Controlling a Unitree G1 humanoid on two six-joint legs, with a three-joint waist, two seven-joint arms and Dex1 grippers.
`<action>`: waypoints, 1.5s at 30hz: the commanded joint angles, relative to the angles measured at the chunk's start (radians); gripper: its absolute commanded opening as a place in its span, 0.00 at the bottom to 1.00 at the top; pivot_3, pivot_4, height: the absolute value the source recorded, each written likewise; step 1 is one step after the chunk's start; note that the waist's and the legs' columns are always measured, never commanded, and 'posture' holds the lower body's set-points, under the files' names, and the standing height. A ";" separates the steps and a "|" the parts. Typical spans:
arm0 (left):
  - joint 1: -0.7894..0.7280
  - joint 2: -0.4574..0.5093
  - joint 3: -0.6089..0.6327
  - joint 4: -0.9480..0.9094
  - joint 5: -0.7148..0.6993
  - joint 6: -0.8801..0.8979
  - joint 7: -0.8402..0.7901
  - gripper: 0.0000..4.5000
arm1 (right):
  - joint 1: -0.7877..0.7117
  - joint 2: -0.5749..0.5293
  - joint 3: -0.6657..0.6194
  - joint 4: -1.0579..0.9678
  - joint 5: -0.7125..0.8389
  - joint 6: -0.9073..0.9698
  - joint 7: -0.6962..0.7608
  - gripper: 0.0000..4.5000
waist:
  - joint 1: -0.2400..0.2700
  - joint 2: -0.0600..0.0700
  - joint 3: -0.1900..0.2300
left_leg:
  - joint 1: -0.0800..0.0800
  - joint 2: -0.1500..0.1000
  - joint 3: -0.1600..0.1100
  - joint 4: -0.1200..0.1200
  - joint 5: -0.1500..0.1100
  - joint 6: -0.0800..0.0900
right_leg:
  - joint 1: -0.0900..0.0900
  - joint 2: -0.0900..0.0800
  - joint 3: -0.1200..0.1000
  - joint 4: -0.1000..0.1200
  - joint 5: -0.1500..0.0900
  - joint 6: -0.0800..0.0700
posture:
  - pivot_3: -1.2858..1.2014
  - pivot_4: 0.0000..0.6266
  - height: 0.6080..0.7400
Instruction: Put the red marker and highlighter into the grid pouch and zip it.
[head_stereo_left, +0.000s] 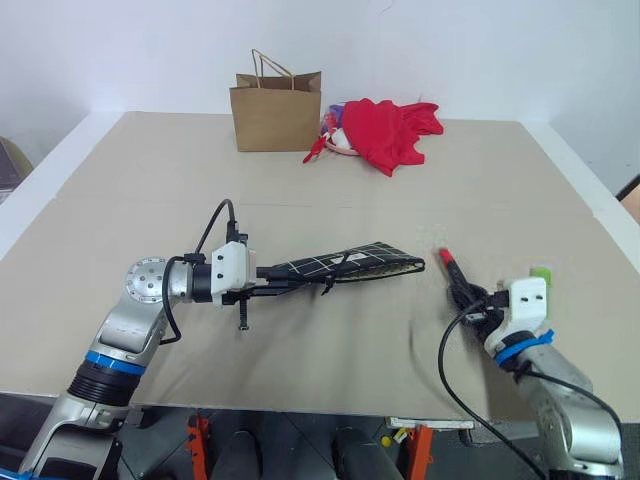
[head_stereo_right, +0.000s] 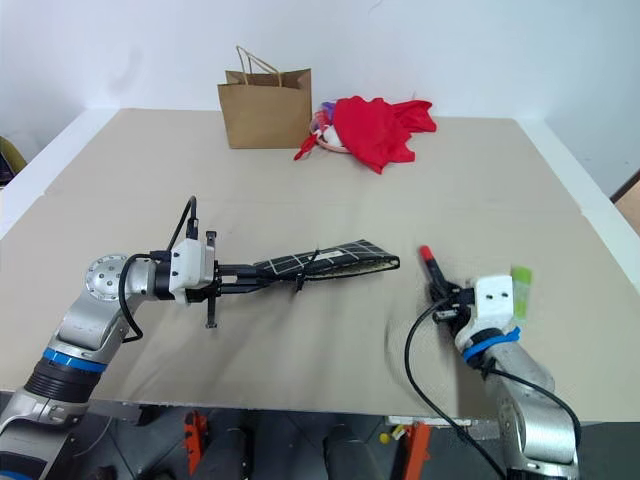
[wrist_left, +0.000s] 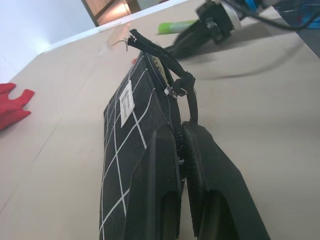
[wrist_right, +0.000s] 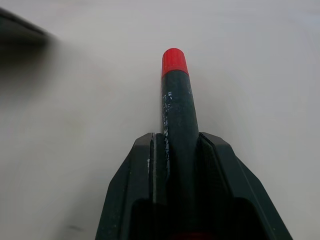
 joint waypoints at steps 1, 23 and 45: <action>-0.001 0.007 0.007 -0.032 -0.017 -0.006 -0.025 0.00 | -0.173 -0.168 -0.075 -0.100 0.239 0.027 0.282 0.15 | 0.001 0.003 0.002 | 0.000 0.000 0.000 0.000 0.000 0.000 | 0.000 0.000 0.000 0.000 0.000 0.000 | 0.52 0.24 1.00; 0.003 -0.015 0.000 -0.087 -0.056 0.048 -0.046 0.00 | -0.230 -0.571 0.077 0.027 0.187 -0.094 0.913 0.15 | 0.010 0.004 0.006 | -0.001 -0.002 -0.003 0.002 -0.001 0.000 | 0.002 -0.002 -0.003 -0.001 -0.002 0.002 | 0.52 0.24 1.00; 0.019 -0.044 -0.022 -0.113 -0.041 0.049 -0.032 0.00 | -0.413 -0.501 0.254 0.007 0.128 -0.019 0.879 0.15 | 0.009 0.004 0.006 | -0.001 -0.002 -0.003 0.002 -0.001 0.000 | 0.002 -0.002 -0.003 -0.001 -0.002 0.002 | 0.52 0.24 1.00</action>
